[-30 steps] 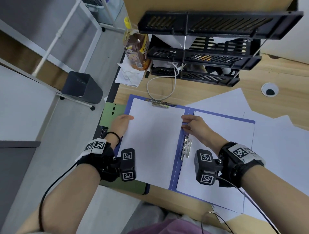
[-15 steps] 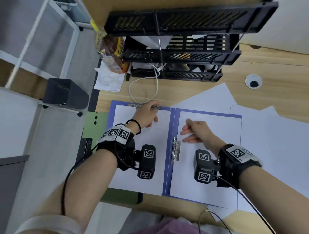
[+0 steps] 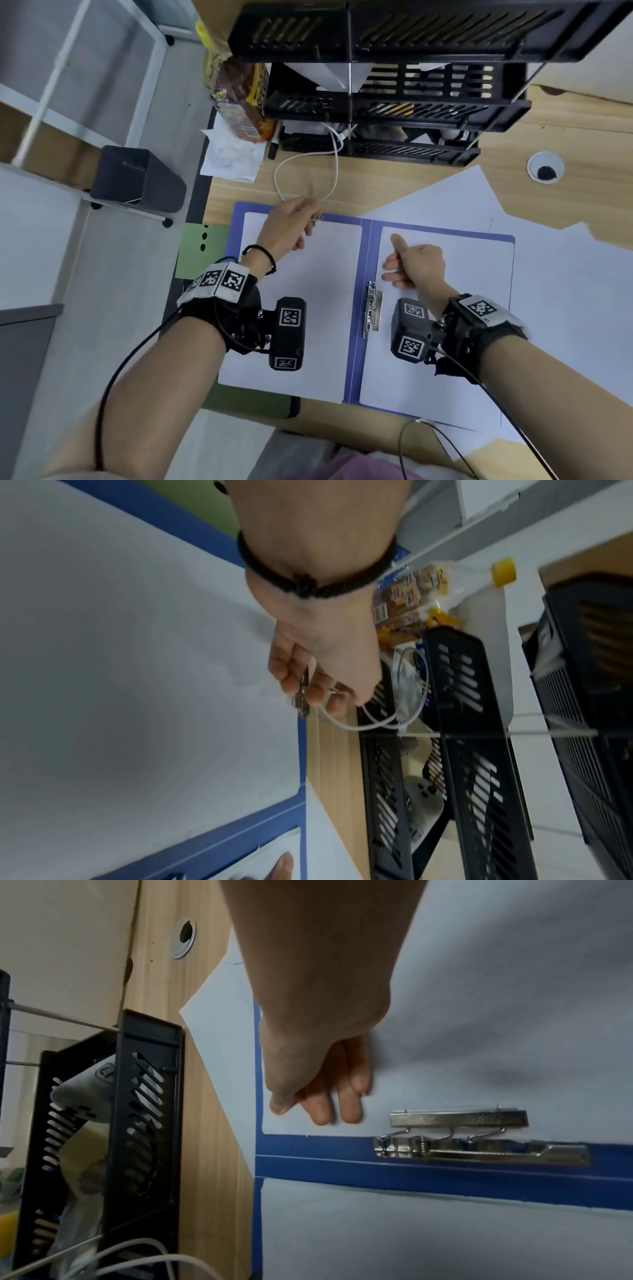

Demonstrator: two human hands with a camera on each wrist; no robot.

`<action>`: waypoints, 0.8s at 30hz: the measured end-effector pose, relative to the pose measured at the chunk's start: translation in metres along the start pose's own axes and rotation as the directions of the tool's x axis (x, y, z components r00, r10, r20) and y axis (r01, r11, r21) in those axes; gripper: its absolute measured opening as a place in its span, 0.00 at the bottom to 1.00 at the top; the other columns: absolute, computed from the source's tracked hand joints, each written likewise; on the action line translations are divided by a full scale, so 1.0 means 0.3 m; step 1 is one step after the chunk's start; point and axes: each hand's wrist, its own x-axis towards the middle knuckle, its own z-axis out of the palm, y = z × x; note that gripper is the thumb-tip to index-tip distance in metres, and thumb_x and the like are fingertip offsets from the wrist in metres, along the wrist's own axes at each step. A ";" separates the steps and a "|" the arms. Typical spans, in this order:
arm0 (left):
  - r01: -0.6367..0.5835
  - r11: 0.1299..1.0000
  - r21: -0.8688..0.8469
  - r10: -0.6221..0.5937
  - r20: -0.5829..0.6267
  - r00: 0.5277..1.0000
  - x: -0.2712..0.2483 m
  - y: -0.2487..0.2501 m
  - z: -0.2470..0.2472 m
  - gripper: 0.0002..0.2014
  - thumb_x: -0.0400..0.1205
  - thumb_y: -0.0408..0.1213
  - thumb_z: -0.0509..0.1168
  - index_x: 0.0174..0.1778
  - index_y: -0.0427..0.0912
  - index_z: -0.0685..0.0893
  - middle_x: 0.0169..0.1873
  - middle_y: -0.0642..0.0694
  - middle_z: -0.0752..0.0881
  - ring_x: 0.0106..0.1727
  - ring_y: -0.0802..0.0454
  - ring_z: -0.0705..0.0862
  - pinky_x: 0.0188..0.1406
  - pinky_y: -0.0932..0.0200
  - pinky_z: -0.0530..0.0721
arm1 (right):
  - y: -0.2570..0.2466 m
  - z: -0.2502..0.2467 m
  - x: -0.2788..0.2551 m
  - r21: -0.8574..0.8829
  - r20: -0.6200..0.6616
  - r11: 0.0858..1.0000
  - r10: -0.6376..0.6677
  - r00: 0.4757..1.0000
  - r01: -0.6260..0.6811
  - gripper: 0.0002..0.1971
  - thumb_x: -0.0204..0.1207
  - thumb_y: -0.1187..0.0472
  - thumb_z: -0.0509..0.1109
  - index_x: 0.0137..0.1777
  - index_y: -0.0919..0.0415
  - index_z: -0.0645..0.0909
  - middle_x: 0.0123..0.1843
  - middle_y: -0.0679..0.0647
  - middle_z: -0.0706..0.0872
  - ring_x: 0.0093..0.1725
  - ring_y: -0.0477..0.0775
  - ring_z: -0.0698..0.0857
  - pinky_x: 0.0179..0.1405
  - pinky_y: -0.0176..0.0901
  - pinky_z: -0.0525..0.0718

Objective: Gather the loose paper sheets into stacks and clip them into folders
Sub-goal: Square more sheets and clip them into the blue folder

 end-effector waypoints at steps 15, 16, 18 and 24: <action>0.004 0.986 0.165 0.050 -0.321 0.946 0.103 -0.179 -0.167 0.06 0.76 0.46 0.72 0.42 0.50 0.84 0.31 0.59 0.80 0.34 0.63 0.78 0.37 0.62 0.78 | 0.009 0.028 0.010 0.041 -0.056 0.999 0.030 0.998 -0.028 0.22 0.76 0.47 0.73 0.30 0.65 0.84 0.27 0.59 0.89 0.26 0.60 0.89 0.28 0.46 0.87; 0.011 0.980 0.199 0.056 -0.327 0.943 0.106 -0.181 -0.172 0.07 0.75 0.47 0.73 0.42 0.50 0.85 0.29 0.59 0.78 0.33 0.63 0.77 0.36 0.61 0.78 | 0.008 0.028 0.011 0.041 -0.055 0.999 0.031 0.998 -0.029 0.22 0.76 0.47 0.73 0.30 0.65 0.84 0.27 0.59 0.89 0.26 0.60 0.89 0.29 0.47 0.87; 0.013 0.972 0.233 0.072 -0.352 0.933 0.107 -0.184 -0.177 0.09 0.73 0.49 0.74 0.42 0.49 0.86 0.28 0.59 0.77 0.31 0.63 0.76 0.33 0.62 0.77 | 0.008 0.026 0.012 0.042 -0.058 0.999 0.031 0.998 -0.028 0.22 0.76 0.47 0.73 0.31 0.65 0.84 0.27 0.60 0.88 0.26 0.61 0.89 0.28 0.47 0.86; 0.030 0.957 0.288 0.091 -0.398 0.913 0.104 -0.201 -0.173 0.15 0.69 0.53 0.75 0.43 0.47 0.87 0.35 0.54 0.85 0.36 0.58 0.80 0.36 0.59 0.81 | 0.006 0.030 0.010 0.034 -0.068 0.999 0.030 0.997 -0.028 0.21 0.76 0.47 0.74 0.31 0.65 0.84 0.26 0.59 0.88 0.25 0.60 0.88 0.27 0.45 0.86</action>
